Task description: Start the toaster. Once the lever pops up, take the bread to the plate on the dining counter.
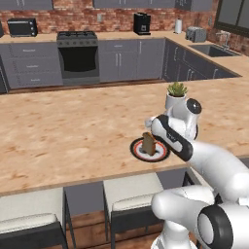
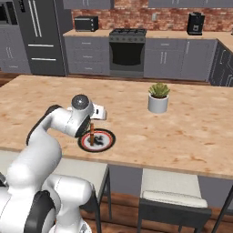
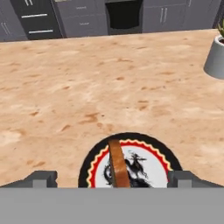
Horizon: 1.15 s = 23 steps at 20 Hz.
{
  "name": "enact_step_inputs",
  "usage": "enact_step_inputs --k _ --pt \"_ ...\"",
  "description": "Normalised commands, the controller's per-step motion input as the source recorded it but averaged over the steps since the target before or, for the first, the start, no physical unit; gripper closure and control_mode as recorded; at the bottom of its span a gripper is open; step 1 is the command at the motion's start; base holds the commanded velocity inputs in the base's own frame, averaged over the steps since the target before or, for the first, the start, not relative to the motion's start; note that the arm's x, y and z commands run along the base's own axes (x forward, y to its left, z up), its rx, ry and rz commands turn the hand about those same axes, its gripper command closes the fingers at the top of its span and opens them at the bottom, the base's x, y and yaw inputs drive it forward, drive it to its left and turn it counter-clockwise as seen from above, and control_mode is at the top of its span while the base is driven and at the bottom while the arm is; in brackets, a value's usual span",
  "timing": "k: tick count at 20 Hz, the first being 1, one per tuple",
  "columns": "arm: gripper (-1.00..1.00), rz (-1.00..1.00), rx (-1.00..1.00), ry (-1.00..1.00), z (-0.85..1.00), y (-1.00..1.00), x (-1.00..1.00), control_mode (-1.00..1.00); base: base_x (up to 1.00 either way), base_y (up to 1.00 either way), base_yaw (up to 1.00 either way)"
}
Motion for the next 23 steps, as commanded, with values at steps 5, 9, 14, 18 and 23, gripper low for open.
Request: enact_step_inputs --k 5,9,14,18,23 --pt "-1.0 -0.08 0.0 0.01 0.38 0.0 -0.66 -1.0 0.0 0.0 0.0" --pt "-1.0 -0.06 -0.01 0.0 0.43 0.0 -0.64 -1.0 0.0 0.0 0.0" --pt "-1.0 -0.03 0.0 0.0 0.48 0.0 -0.77 -1.0 0.0 0.0 0.0" --pt "-1.0 0.0 -0.01 0.0 0.56 0.0 -0.87 -1.0 0.0 0.0 0.0" --pt "-1.0 0.0 -0.01 0.01 0.47 0.0 -0.95 -1.0 0.0 0.0 0.0"
